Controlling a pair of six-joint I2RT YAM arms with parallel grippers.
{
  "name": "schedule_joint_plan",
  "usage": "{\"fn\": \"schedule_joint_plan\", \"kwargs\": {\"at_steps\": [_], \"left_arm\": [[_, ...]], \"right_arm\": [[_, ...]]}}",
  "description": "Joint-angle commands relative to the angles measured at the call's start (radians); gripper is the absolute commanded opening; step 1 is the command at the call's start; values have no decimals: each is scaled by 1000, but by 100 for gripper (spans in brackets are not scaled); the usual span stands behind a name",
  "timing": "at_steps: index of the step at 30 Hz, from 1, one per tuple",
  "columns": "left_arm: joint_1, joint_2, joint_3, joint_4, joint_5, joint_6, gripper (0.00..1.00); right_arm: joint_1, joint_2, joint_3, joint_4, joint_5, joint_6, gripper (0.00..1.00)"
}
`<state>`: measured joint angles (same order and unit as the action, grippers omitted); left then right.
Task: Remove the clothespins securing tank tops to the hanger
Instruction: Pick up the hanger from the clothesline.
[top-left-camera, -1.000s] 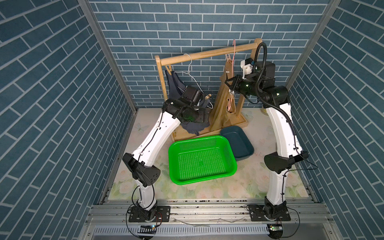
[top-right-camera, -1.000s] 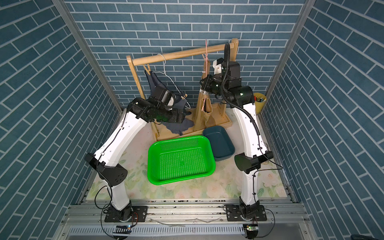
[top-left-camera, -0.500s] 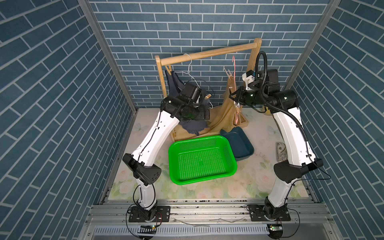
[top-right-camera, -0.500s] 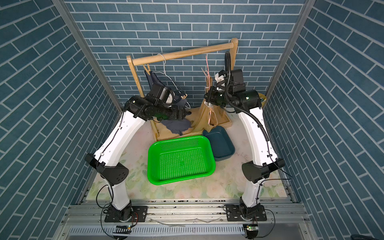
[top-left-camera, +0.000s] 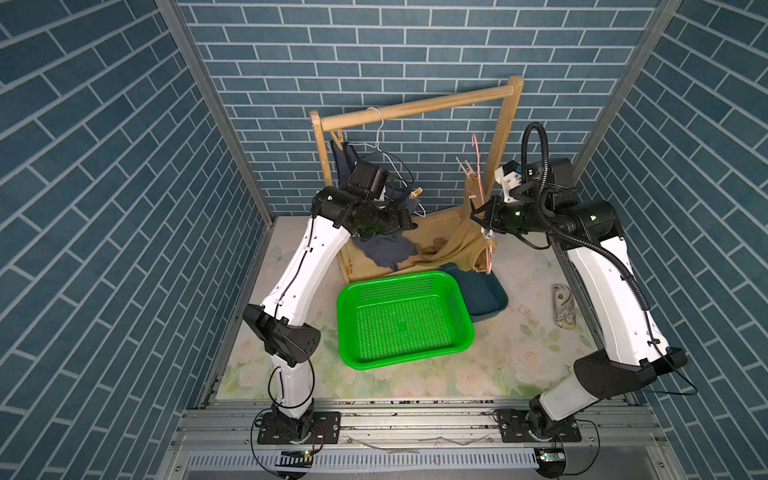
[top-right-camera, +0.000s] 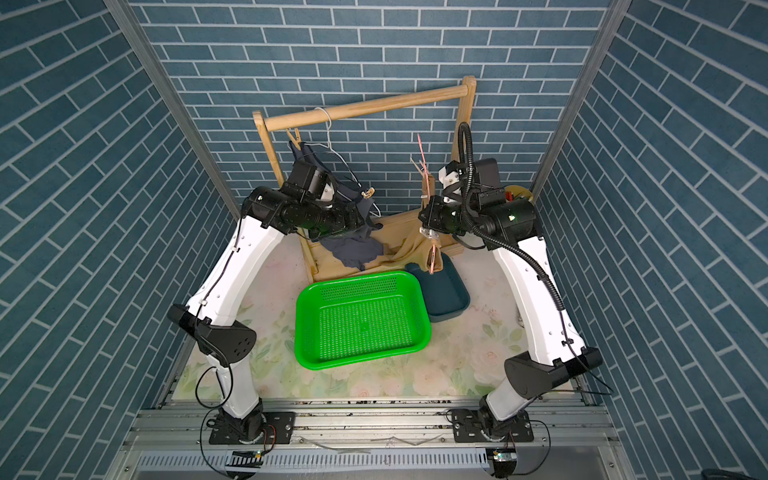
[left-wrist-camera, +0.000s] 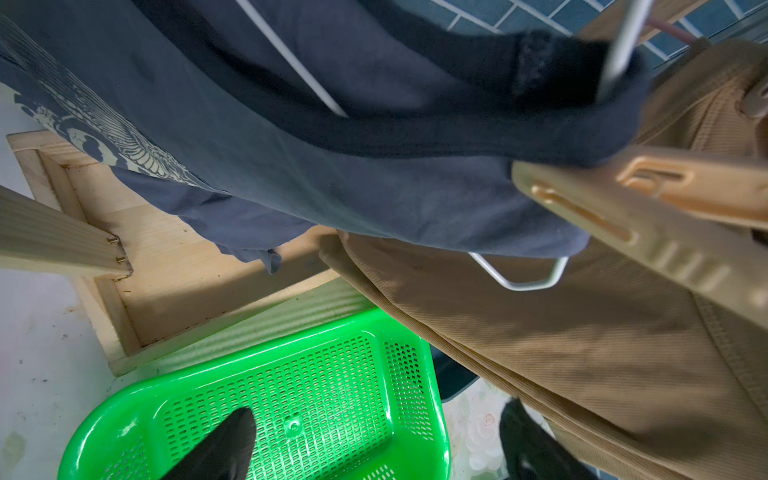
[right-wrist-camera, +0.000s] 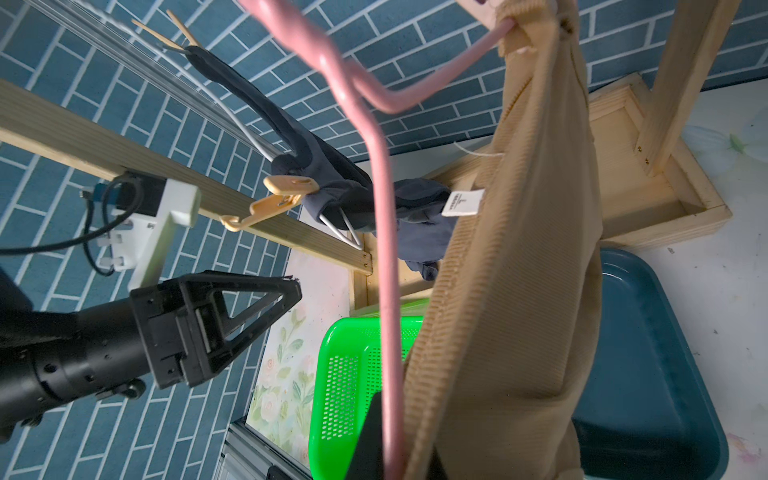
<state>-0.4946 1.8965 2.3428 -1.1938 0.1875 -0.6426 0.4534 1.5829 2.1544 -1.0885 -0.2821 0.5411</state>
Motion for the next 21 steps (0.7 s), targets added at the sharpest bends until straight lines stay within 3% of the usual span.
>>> {"fn": "schedule_joint_plan", "kwargs": {"at_steps": [1,11,14,21], "left_arm": [[39,10,23,22,33,-60,94],[164,-32,36,49,78,-172,94],[196,-56,33,53,79,-193,94],[247,-114,-21,56,123,-221,94]], "right_arm": [[20,-28,76,-32,-15,-49,0],[143,41,427,-176,-84,-25,0],[209,12,384,-179,-68,-16,0],[330,-88,105,-129,-36,-5,0]]}}
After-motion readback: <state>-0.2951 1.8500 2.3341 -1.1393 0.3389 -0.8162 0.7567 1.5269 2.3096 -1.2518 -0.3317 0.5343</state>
